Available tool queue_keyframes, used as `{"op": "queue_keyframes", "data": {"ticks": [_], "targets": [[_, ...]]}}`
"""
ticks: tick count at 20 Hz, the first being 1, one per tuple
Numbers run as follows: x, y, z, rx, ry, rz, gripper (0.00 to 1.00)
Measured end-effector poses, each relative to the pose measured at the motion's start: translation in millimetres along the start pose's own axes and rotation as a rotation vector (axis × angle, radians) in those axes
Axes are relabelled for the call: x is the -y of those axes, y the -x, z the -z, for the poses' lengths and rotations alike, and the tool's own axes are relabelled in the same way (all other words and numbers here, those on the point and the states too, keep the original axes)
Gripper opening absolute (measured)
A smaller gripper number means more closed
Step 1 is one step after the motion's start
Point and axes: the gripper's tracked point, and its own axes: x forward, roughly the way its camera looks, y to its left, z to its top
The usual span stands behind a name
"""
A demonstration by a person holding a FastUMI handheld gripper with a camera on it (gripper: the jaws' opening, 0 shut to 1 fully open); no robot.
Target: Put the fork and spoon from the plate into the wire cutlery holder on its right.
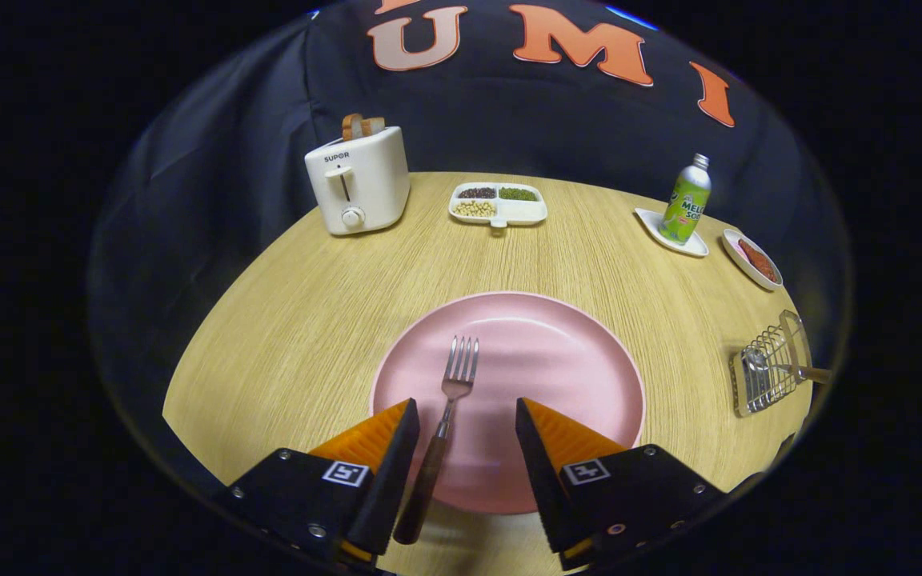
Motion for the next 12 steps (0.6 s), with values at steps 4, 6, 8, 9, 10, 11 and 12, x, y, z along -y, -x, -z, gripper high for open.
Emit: {"op": "queue_keyframes", "data": {"ticks": [4, 6, 8, 9, 10, 11, 12], "targets": [[-11.5, -7.3, 11.1, -0.043, 0.005, -0.025, 0.41], [-9.6, -6.9, 14.1, -0.051, 0.020, -0.015, 0.30], [-8.8, -1.3, 10.3, -0.035, 0.018, -0.024, 0.07], [-7.6, 2.3, 7.9, -0.031, 0.016, -0.028, 0.04], [-3.4, 9.5, 6.1, -0.024, 0.018, -0.032, 0.04], [0.6, 14.2, 2.8, -0.018, 0.016, -0.036, 0.04], [5.0, 19.3, -0.9, -0.013, 0.010, -0.040, 0.04]]}}
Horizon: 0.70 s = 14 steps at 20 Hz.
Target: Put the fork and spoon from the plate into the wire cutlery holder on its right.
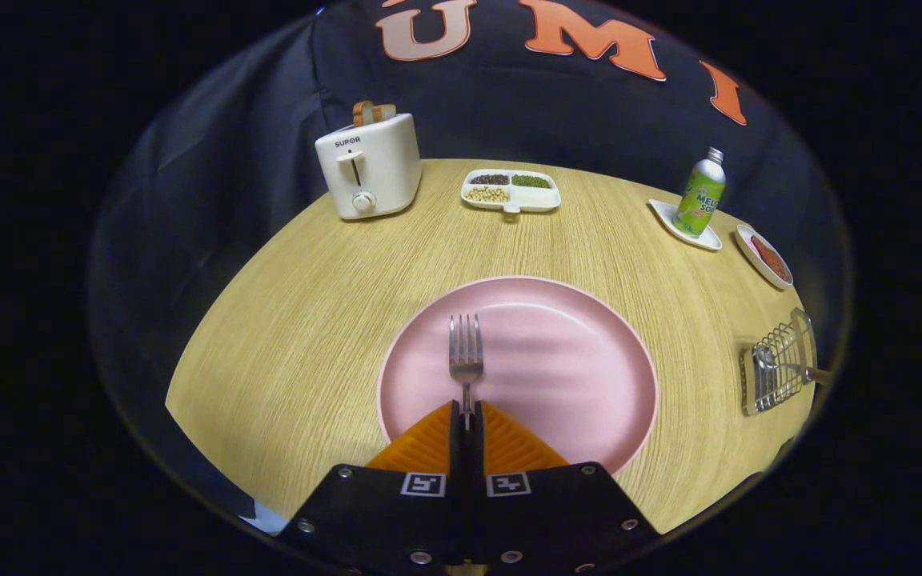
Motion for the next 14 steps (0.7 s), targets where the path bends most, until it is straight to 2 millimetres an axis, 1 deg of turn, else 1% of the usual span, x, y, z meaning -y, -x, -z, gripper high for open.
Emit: {"op": "queue_keyframes", "data": {"ticks": [7, 11, 14], "targets": [[46.4, 49.1, -23.0, 0.038, 0.019, 0.008, 0.04], [77.4, 77.2, -27.4, 0.035, -0.018, 0.016, 0.04], [105.8, 97.9, -31.0, 0.022, -0.031, 0.034, 0.04]]}}
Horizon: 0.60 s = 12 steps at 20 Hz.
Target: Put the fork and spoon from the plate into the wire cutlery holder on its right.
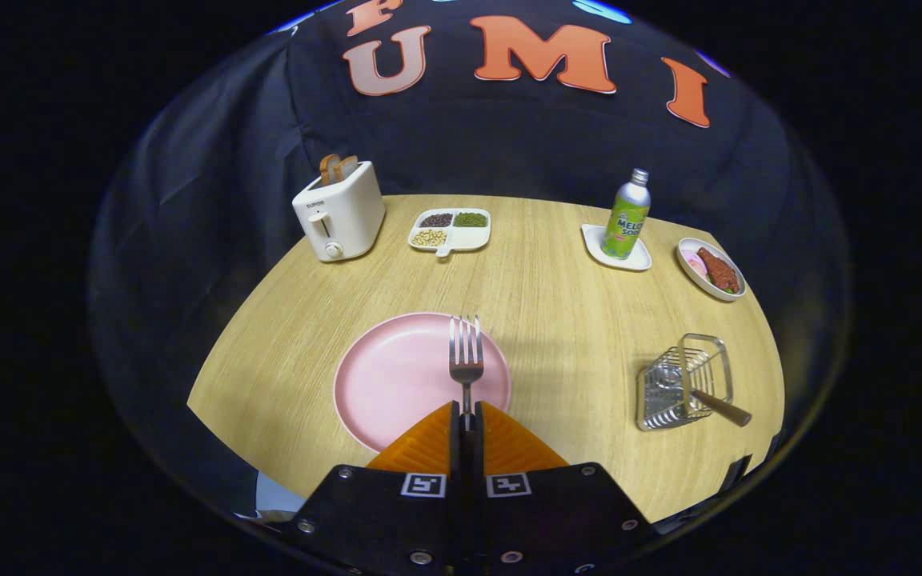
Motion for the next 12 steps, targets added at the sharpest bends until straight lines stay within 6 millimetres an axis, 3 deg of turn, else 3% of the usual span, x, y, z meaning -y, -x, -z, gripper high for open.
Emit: {"op": "queue_keyframes", "data": {"ticks": [6, 12], "targets": [[73.7, 44.5, -10.5, -0.027, -0.019, 0.067, 0.04], [137.7, 71.6, -15.6, -0.080, 0.015, 0.142, 0.04]]}}
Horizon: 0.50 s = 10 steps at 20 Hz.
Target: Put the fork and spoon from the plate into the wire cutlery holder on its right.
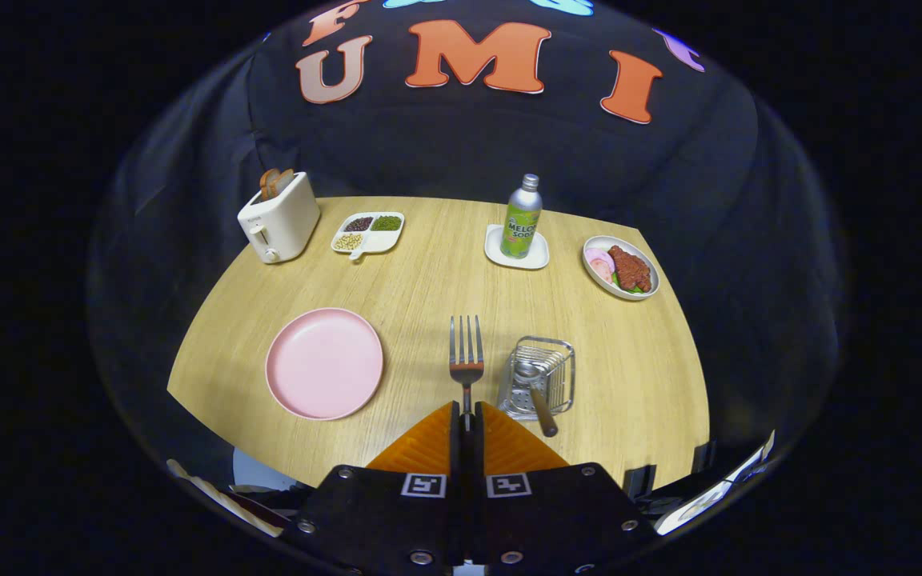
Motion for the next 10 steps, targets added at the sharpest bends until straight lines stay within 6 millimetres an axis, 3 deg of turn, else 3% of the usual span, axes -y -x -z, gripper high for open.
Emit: {"op": "queue_keyframes", "data": {"ticks": [10], "targets": [[43.4, -26.1, 14.4, -0.226, -0.017, 0.010, 0.04]]}}
